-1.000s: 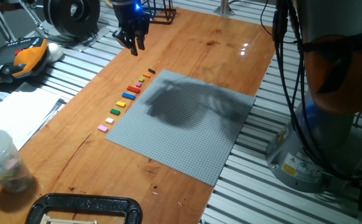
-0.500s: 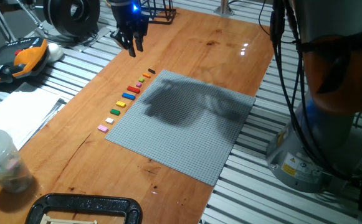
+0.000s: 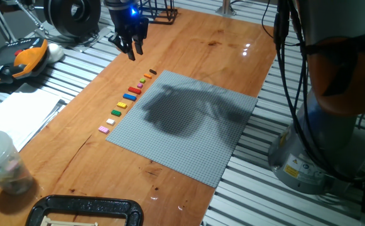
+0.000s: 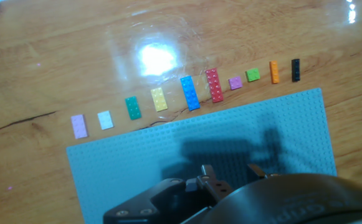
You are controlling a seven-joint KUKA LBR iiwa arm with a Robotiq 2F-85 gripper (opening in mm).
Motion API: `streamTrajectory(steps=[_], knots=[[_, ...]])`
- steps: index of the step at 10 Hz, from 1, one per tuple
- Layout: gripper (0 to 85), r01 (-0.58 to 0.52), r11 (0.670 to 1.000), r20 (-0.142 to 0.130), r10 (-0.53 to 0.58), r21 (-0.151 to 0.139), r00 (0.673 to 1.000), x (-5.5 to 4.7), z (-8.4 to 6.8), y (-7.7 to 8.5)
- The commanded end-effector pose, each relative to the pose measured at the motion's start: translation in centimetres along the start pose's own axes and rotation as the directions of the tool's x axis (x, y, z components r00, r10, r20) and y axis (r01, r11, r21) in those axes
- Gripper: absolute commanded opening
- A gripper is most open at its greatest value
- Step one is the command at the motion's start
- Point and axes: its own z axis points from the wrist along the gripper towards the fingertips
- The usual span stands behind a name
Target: Build with small Lego blocks
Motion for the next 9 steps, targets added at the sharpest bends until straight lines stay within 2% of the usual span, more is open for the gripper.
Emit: streamTrajectory(steps=[1,2,3,4,5,7,9], knots=[[34.0,0.000,1.000,0.000,0.000,-0.001,1.000,-0.01,0.00,-0.01],[34.0,0.003,1.000,0.005,-0.003,0.003,1.000,-0.01,0.00,-0.01],[34.0,-0.002,1.000,-0.014,0.002,-0.008,1.000,-0.01,0.00,-0.01],[34.0,-0.015,1.000,-0.016,0.015,0.000,1.000,-0.01,0.00,-0.01],[34.0,-0.023,1.000,-0.003,0.023,0.008,1.000,-0.01,0.00,-0.01],[34.0,-0.013,1.000,-0.004,0.013,-0.004,1.000,-0.01,0.00,-0.01],[34.0,0.001,1.000,0.026,-0.001,0.004,1.000,-0.01,0.00,-0.01]])
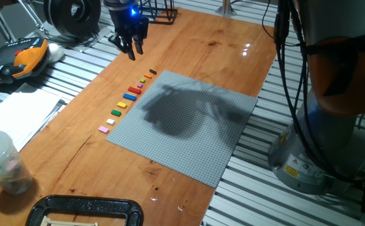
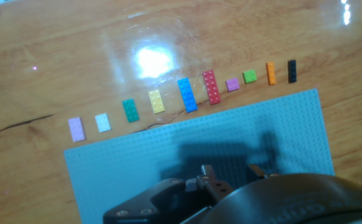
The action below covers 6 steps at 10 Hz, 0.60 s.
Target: Build with small Lego blocks
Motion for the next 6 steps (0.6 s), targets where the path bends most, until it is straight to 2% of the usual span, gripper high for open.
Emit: streamTrajectory(steps=[1,3,4,6], knots=[[34.0,0.004,1.000,0.013,-0.004,0.006,1.000,0.00,0.02,0.00],[34.0,0.019,1.000,0.007,-0.020,0.010,1.000,0.00,0.02,0.00],[34.0,0.030,0.999,0.013,-0.030,0.019,0.999,0.00,0.02,0.00],[34.0,0.038,0.999,0.002,-0.038,-0.003,0.999,-0.33,0.30,-0.26]])
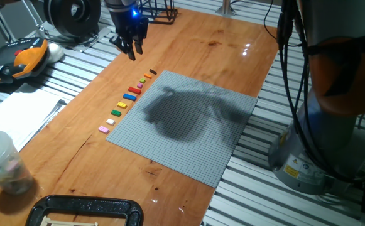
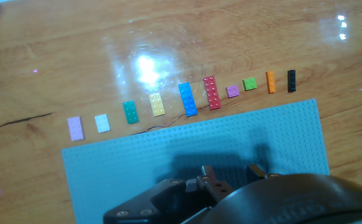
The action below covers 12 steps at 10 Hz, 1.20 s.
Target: Build with small Lego blocks
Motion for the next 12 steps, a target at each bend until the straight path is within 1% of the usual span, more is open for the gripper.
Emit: streamTrajectory(steps=[1,2,3,4,5,7,9,11,12], knots=[[34.0,0.002,1.000,0.000,-0.002,-0.001,1.000,-0.3,0.2,-0.1],[34.0,0.000,1.000,0.000,0.000,0.002,1.000,-0.9,0.6,-0.2],[51.0,0.002,1.000,0.007,-0.002,0.003,1.000,-1.6,1.2,-0.5],[51.0,0.017,1.000,0.007,-0.017,-0.002,1.000,-2.9,2.2,-1.1],[51.0,0.027,1.000,0.006,-0.027,-0.011,1.000,-3.8,3.0,-1.7],[51.0,0.036,0.999,0.012,-0.036,-0.015,0.999,-4.9,4.2,-2.5],[51.0,0.048,0.999,0.004,-0.048,-0.014,0.999,-5.9,4.8,-3.1],[51.0,0.064,0.998,0.014,-0.063,-0.016,0.998,-6.8,5.5,-3.6],[51.0,0.070,0.997,0.014,-0.069,-0.015,0.997,-7.2,5.8,-3.7]])
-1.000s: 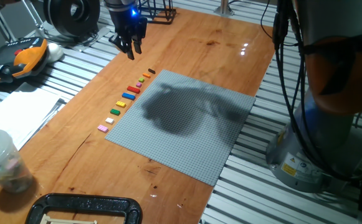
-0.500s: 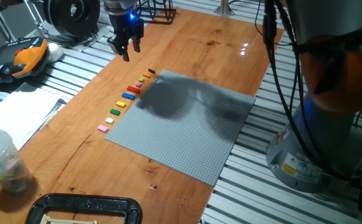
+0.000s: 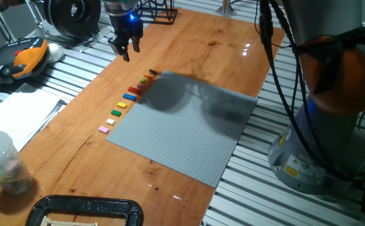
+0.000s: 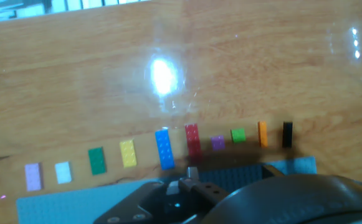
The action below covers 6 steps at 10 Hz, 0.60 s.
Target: Build with small Lego blocks
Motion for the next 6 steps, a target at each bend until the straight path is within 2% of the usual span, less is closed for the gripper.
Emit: streamTrajectory(steps=[1,4,6], knots=[[51.0,0.006,1.000,0.001,-0.006,0.002,1.000,-0.3,0.2,-0.2],[51.0,0.010,1.000,-0.004,-0.010,-0.001,1.000,-0.9,0.7,-1.2],[51.0,0.007,1.000,-0.017,-0.008,-0.015,1.000,-0.8,0.9,-1.6]])
